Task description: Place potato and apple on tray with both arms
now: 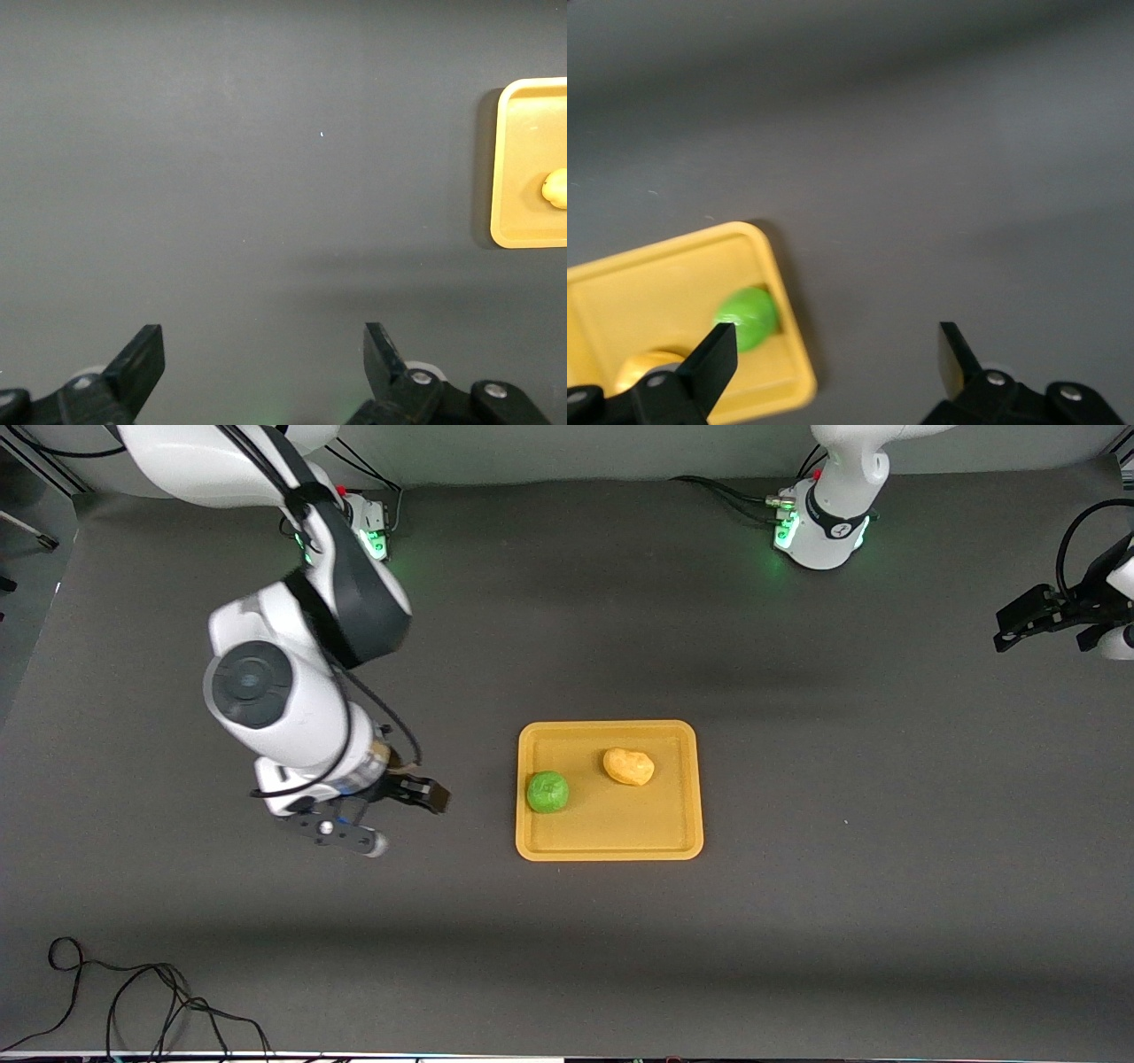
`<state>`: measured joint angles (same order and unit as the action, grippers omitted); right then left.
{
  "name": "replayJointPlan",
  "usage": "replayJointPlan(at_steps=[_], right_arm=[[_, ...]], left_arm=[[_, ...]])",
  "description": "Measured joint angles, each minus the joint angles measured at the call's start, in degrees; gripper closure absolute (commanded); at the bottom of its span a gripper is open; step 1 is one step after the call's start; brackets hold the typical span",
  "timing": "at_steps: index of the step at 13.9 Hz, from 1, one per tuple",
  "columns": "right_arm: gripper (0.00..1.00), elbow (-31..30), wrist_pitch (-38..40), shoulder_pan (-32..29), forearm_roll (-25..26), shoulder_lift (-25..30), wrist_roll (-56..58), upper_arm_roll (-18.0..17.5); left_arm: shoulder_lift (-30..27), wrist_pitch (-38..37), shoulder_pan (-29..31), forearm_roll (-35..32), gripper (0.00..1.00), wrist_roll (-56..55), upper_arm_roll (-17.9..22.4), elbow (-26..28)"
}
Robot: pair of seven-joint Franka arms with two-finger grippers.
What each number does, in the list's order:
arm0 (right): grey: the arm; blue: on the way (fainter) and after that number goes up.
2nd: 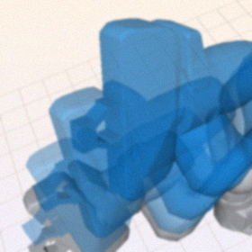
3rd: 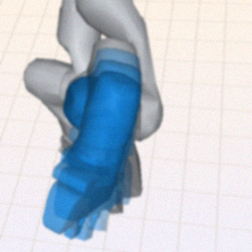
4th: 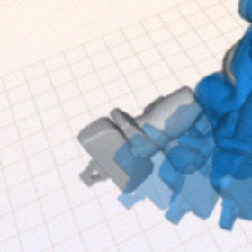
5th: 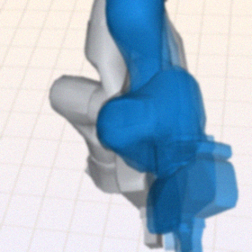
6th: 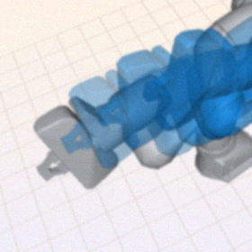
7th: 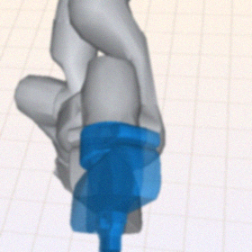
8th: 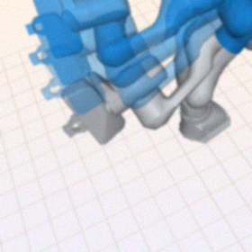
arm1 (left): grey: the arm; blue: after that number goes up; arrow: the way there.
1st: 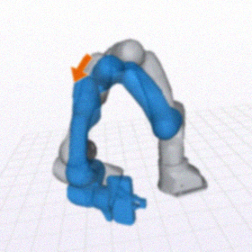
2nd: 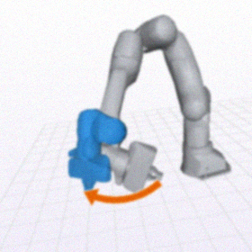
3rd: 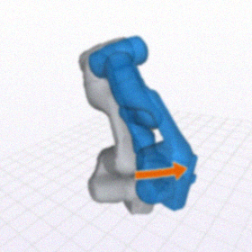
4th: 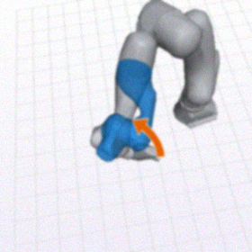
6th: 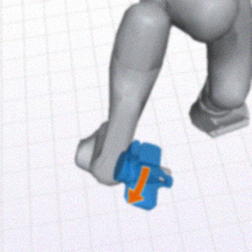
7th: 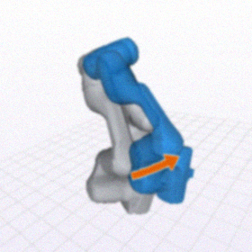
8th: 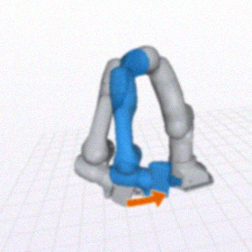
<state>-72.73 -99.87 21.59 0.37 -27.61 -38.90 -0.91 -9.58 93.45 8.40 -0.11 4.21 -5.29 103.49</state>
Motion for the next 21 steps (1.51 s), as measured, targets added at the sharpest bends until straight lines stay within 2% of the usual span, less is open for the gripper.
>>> replayJointPlan(at_steps=[2, 7, 9, 12, 14, 21], right_arm=[[0.0, -0.8, 2.8, -0.7, 0.1, 3.1, 3.7, 1.4], [0.0, -6.6, 5.6, -9.2, 0.6, 12.8, 17.0, 0.4], [0.0, -8.5, 6.9, -14.3, 0.7, 16.9, 21.2, -1.6], [0.0, -13.3, 7.7, -22.1, 0.7, 23.5, 24.7, -6.6], [0.0, -16.5, 8.5, -24.1, 0.7, 26.8, 25.3, -8.3], [0.0, -19.2, 9.0, -25.5, 0.2, 28.2, 26.4, -8.3]], left_arm=[[0.0, 0.0, 0.0, 0.0, 0.0, 0.0, 0.0, 0.0], [0.1, 0.0, 0.0, 0.0, 0.0, 0.1, -0.4, 0.1], [0.2, 0.0, -0.1, 0.0, 0.0, 0.1, -0.6, 0.2], [0.3, 0.0, -0.1, 0.0, 0.0, 0.2, -0.7, 0.2], [0.4, 0.0, -0.1, 0.0, 0.0, 0.2, -0.7, 0.2], [0.5, 0.0, -0.2, 0.0, 0.0, 0.3, -0.8, 0.3]])
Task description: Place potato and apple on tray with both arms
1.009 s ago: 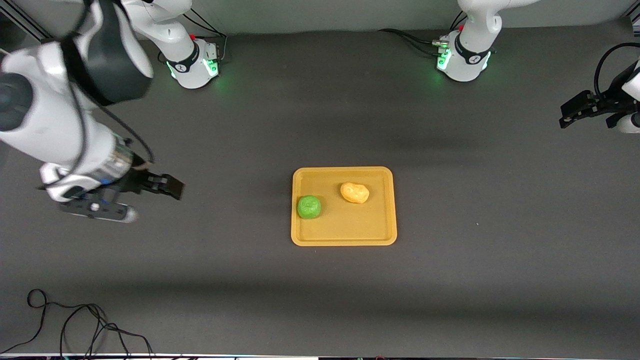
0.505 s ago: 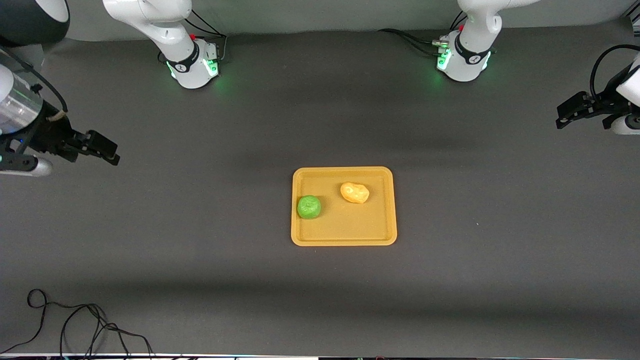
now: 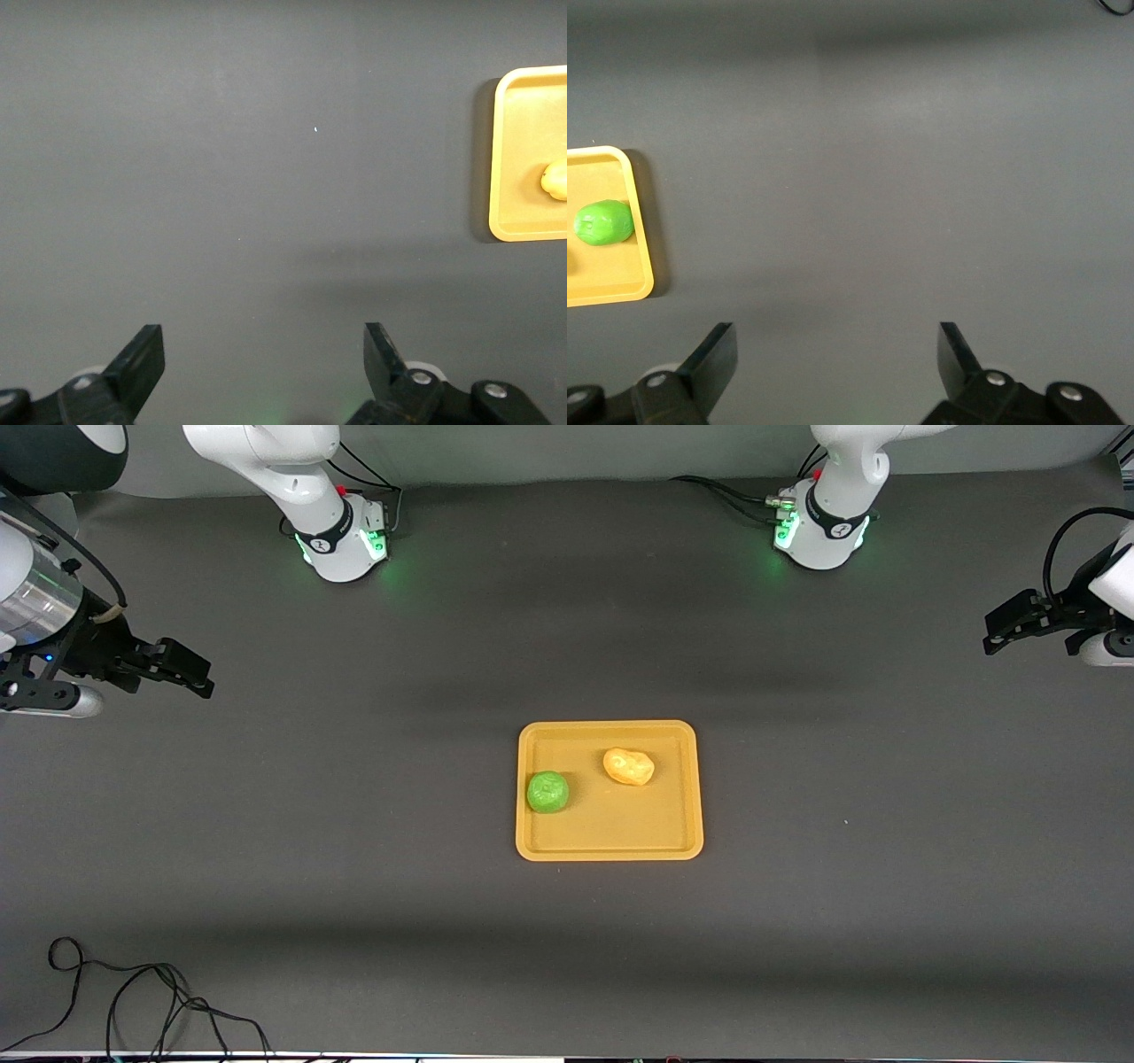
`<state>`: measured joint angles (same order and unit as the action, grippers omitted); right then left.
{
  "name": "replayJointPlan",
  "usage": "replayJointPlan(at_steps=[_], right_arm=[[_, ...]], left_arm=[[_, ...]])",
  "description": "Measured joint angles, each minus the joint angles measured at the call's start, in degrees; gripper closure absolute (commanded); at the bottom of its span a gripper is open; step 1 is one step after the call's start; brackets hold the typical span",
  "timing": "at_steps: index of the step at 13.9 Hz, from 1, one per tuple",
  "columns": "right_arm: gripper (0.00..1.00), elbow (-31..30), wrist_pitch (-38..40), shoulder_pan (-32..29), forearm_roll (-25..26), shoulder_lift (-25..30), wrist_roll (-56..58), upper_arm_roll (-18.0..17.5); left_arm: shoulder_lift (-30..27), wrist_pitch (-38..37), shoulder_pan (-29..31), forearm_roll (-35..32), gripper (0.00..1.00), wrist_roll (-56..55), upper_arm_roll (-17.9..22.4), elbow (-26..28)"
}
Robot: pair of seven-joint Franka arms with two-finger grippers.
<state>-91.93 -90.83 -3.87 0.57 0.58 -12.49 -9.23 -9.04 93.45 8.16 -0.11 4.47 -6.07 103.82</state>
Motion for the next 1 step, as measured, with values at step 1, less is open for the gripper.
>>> replayJointPlan(at_steps=[1], right_arm=[[0.0, 0.0, 0.0, -0.3, -0.4, 0.0, 0.0, 0.1]], left_arm=[[0.0, 0.0, -0.1, 0.0, 0.0, 0.0, 0.0, 0.0]])
